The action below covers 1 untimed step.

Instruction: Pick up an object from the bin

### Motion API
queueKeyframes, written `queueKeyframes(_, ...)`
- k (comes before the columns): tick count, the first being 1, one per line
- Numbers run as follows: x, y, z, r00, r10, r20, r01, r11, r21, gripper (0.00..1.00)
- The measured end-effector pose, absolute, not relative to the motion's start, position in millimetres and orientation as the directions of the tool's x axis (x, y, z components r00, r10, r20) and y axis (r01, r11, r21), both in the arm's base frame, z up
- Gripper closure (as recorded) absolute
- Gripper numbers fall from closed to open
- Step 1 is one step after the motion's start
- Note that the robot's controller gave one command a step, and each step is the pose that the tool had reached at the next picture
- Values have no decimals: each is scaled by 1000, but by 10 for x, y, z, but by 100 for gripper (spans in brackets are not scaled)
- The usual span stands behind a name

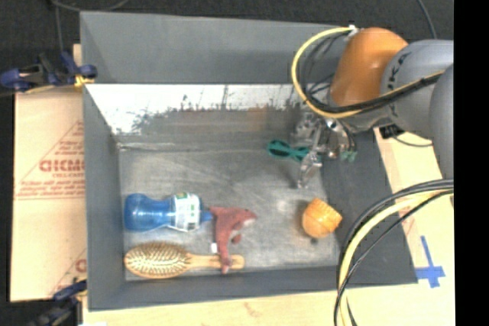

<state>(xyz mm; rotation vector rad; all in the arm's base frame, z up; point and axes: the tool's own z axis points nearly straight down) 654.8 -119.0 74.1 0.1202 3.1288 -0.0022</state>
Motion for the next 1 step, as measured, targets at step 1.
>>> queueKeyframes(1,6519,-1006,729,-974,226,-6,226,974,-2,0)
